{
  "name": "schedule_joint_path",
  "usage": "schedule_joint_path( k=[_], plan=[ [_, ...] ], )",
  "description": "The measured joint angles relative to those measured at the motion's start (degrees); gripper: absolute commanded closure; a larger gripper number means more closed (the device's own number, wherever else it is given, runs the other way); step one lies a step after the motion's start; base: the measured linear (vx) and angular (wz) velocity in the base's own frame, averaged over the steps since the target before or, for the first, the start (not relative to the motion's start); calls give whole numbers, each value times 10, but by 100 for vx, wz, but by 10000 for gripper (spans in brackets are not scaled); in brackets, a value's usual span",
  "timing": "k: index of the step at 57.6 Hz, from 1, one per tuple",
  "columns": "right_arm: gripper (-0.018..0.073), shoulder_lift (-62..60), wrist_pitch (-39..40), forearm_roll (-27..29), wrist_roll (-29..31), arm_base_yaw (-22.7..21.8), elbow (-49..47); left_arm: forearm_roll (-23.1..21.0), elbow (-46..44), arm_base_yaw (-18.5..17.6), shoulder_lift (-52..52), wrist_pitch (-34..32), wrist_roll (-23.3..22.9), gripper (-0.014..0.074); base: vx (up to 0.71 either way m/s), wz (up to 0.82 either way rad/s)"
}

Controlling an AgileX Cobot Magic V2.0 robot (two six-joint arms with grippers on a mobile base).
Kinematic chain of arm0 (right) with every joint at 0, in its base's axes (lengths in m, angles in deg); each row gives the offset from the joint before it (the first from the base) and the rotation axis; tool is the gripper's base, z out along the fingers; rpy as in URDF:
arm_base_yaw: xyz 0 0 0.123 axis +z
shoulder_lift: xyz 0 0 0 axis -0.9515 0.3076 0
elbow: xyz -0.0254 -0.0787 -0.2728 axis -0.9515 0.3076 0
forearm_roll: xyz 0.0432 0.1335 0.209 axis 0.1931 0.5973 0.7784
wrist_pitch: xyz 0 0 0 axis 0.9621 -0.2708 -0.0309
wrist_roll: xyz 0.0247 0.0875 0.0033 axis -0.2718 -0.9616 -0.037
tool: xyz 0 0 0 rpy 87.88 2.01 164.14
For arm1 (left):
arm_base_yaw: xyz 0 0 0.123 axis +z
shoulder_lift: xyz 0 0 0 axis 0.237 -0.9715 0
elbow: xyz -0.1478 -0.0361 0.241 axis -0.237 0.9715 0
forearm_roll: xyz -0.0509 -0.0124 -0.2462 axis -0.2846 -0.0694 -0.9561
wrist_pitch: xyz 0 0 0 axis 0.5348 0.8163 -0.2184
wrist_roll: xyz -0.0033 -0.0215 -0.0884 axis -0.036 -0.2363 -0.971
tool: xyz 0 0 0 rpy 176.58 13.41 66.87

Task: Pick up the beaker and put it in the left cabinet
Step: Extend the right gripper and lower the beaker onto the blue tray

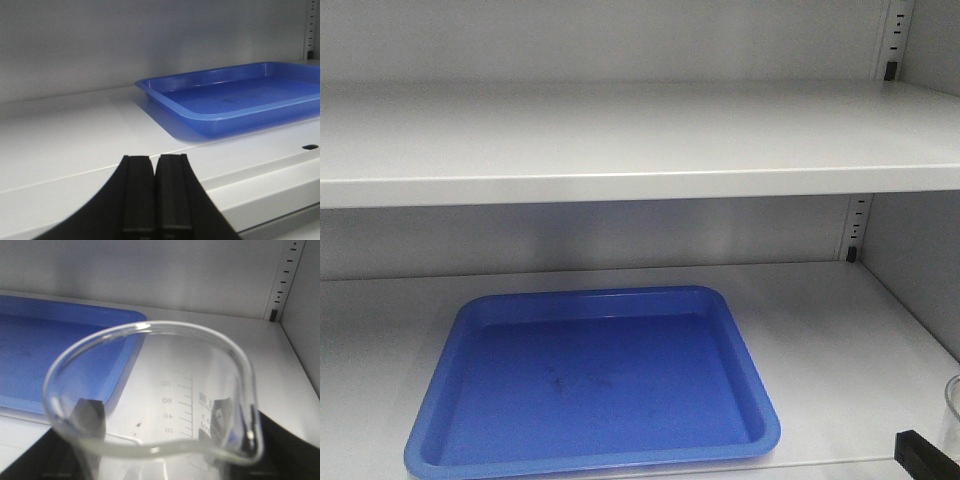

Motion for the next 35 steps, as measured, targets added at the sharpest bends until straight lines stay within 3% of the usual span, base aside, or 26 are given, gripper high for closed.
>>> schedule_joint_path(
  k=[15,24,35],
  plan=[
    [564,1,38,0,0,0,0,0,0,0,0,0,0,595,0,0],
    [564,46,177,-7,20,0,0,0,0,0,0,0,0,595,0,0],
    [564,197,309,-11,55,0,-15,0,0,0,0,0,0,595,0,0]
  ],
)
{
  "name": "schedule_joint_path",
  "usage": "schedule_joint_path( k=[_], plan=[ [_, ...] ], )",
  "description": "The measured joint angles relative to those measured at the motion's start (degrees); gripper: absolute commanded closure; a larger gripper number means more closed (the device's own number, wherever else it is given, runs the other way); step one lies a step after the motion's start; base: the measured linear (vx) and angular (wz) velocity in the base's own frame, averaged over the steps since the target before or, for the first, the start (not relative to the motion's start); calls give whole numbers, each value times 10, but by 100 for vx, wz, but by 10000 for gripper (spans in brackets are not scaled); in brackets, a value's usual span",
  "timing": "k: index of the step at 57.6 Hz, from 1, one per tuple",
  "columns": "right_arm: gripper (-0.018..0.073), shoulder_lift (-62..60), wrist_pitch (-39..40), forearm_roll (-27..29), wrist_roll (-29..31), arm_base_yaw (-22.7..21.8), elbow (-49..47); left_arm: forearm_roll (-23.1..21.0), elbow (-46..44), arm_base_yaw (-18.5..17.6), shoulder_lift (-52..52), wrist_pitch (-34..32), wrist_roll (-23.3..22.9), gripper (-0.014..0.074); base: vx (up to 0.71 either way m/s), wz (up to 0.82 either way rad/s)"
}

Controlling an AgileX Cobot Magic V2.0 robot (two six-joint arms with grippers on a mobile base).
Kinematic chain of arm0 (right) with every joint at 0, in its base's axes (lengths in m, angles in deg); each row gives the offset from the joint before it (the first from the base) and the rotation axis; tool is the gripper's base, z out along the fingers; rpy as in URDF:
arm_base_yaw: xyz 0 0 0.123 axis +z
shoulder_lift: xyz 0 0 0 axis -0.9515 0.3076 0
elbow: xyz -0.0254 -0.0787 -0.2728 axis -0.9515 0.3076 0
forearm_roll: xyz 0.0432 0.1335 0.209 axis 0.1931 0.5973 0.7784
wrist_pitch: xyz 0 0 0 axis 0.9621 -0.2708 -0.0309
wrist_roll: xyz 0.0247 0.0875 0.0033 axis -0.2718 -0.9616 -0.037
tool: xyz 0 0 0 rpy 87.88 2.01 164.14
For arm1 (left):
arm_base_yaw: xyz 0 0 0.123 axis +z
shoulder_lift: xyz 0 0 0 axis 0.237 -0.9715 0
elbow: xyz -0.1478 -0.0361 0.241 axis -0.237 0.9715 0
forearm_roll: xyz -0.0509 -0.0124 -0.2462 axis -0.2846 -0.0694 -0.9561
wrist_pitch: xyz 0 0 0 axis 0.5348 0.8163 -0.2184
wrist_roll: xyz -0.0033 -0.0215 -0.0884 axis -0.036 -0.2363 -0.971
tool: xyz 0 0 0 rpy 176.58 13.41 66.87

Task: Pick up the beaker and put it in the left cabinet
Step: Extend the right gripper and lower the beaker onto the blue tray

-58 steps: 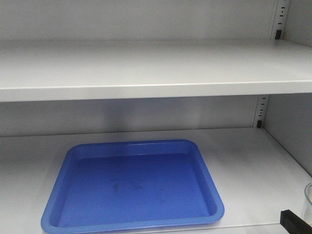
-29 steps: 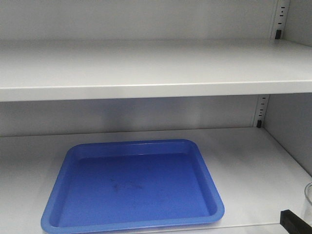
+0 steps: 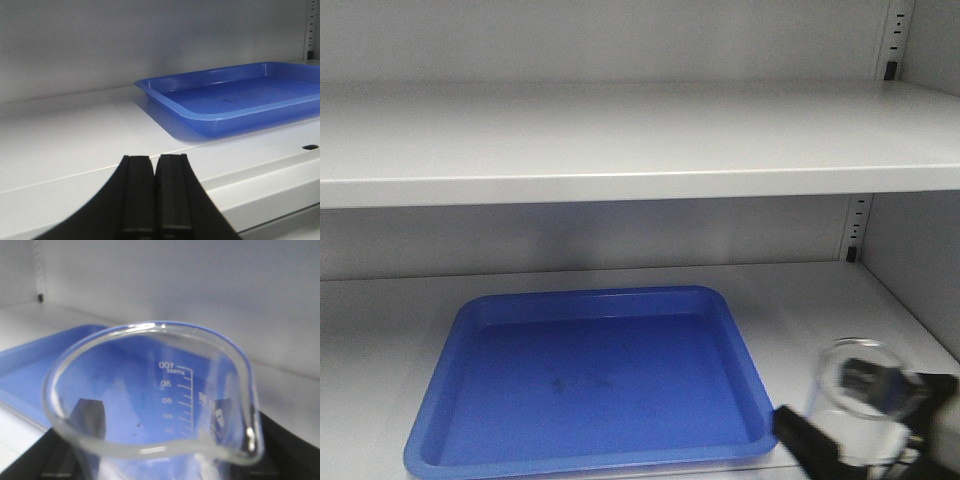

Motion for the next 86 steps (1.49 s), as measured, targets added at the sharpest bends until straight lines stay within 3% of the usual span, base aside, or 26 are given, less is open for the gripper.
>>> schedule_joint_path(
  k=[13,25,44,56,75,86],
  plan=[
    [564,184,86,-2,3,0,-103,0,0,0,0,0,0,595,0,0],
    [564,354,98,-2,1,0,-241,0,0,0,0,0,0,595,0,0],
    [508,445,101,-4,-1,2,-296,0,0,0,0,0,0,595,0,0],
    [357,447,110,-4,-1,2,-296,0,0,0,0,0,0,595,0,0],
    [-37,447,112,-4,-1,2,-297,0,0,0,0,0,0,595,0,0],
    [-106,447,116,-4,-1,2,-297,0,0,0,0,0,0,595,0,0]
  ],
)
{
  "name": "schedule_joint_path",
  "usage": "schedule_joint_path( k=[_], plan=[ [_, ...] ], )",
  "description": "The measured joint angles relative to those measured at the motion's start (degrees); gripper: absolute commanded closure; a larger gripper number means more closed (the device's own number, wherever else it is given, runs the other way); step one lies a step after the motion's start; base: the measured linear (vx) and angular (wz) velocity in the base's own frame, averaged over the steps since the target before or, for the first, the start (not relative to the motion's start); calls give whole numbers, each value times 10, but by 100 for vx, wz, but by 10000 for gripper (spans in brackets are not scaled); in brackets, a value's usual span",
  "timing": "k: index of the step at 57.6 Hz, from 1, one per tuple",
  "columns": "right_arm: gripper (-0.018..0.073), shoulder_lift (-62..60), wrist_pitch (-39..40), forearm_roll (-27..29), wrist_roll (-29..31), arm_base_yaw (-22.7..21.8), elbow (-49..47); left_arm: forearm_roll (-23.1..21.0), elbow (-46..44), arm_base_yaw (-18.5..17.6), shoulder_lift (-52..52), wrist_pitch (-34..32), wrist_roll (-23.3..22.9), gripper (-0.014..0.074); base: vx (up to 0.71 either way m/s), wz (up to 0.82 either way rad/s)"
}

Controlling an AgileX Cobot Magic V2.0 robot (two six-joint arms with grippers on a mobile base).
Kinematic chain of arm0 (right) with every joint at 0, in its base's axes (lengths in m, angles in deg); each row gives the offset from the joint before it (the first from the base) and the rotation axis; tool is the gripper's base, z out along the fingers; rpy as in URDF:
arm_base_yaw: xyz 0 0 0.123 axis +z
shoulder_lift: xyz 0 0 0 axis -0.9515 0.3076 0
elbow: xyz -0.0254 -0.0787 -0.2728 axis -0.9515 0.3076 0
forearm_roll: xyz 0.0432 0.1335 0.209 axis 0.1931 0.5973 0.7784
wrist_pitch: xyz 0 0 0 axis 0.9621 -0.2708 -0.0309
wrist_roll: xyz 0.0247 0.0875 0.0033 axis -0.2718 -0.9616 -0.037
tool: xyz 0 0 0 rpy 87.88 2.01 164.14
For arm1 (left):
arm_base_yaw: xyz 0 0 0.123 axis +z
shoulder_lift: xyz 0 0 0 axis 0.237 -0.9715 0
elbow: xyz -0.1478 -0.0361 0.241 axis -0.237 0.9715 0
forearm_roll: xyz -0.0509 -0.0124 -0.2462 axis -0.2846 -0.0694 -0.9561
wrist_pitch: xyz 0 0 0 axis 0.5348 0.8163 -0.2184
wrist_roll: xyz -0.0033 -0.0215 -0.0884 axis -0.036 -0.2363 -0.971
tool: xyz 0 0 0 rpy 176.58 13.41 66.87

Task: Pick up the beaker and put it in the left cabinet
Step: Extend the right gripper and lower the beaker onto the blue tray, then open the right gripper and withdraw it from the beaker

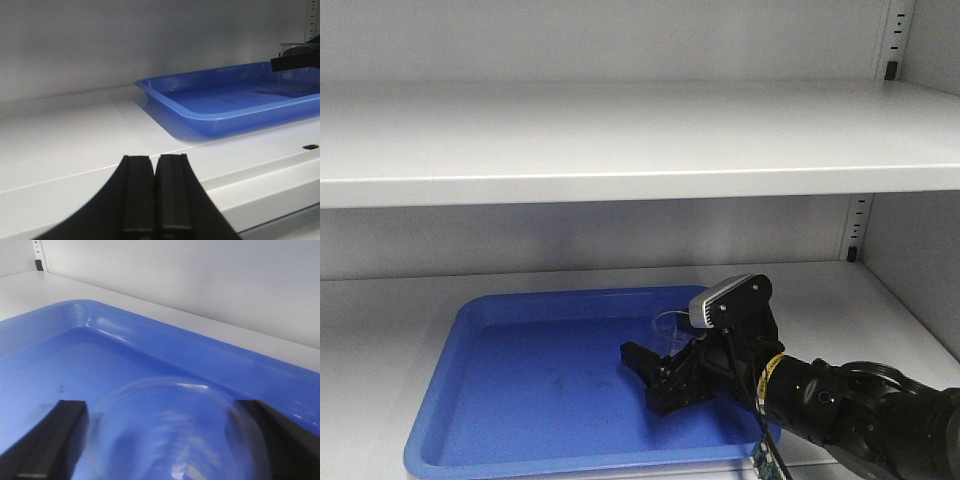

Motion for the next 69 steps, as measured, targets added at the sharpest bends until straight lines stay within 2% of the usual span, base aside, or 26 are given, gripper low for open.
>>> schedule_joint_path(
  k=[17,34,42,47,51,61,69],
  plan=[
    [-90,-4,0,0,0,0,-2,0,0,0,0,0,0,595,0,0],
    [-74,-60,6,0,0,0,-2,0,0,0,0,0,0,595,0,0],
    [-31,-80,4,0,0,0,-2,0,0,0,0,0,0,595,0,0],
    [52,-93,-20,0,-1,0,-2,0,0,0,0,0,0,595,0,0],
    [163,-107,-59,0,-16,0,-2,0,0,0,0,0,0,595,0,0],
    [557,-152,-227,2,-87,0,-2,0,0,0,0,0,0,595,0,0],
    [571,-199,-341,7,-123,0,8,0,0,0,0,0,0,595,0,0]
  ],
)
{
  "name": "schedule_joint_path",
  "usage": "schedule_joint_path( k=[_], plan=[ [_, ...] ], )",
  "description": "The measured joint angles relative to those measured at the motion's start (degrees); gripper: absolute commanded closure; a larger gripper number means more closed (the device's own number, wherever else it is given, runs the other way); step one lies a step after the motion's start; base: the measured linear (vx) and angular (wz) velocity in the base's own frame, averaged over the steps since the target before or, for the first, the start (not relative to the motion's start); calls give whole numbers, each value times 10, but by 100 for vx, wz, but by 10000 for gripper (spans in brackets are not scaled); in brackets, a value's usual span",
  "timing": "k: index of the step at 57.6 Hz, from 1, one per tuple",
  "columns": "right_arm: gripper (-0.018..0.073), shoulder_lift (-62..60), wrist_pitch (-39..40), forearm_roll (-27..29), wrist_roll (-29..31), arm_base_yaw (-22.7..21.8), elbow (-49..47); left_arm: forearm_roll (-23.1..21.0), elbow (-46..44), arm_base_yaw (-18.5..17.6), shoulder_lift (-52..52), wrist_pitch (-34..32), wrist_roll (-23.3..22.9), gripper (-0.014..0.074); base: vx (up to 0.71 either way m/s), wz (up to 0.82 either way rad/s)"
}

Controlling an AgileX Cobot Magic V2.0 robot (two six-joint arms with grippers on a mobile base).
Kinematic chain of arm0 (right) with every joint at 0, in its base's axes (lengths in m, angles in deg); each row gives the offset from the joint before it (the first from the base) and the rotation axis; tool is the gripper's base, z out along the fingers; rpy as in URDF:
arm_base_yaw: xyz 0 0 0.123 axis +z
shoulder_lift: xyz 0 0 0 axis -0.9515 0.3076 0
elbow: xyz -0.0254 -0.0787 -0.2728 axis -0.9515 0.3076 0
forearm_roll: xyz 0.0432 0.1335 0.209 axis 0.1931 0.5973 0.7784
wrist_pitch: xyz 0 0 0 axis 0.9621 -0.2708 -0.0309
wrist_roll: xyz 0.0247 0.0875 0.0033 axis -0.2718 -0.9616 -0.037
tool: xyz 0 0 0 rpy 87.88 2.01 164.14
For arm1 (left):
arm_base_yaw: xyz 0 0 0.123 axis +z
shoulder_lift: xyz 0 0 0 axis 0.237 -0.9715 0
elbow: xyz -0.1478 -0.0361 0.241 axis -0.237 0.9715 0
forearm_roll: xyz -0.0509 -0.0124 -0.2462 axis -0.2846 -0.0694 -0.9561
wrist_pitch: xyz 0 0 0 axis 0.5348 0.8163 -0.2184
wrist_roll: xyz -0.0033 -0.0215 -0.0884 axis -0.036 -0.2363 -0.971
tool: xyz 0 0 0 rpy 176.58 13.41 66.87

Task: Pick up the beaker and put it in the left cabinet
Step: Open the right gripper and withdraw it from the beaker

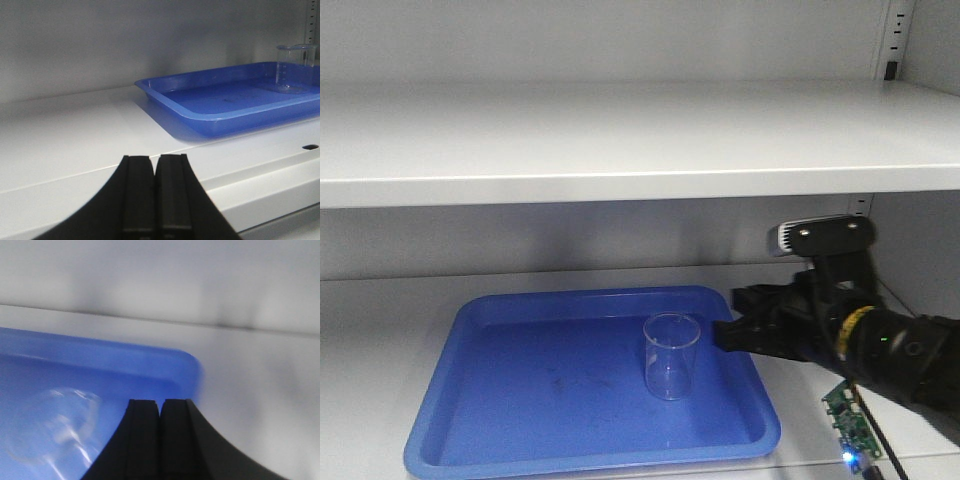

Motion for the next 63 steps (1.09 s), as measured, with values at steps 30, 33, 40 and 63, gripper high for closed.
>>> schedule_joint_path(
  k=[30,33,40,63],
  plan=[
    [565,-203,-45,17,-13,0,190,0,0,0,0,0,0,595,0,0],
    [565,-213,-45,17,-13,0,199,0,0,0,0,0,0,595,0,0],
    [565,-225,-46,17,-13,0,213,0,0,0,0,0,0,595,0,0],
    [565,-226,-49,19,-13,0,217,0,0,0,0,0,0,595,0,0]
  ],
)
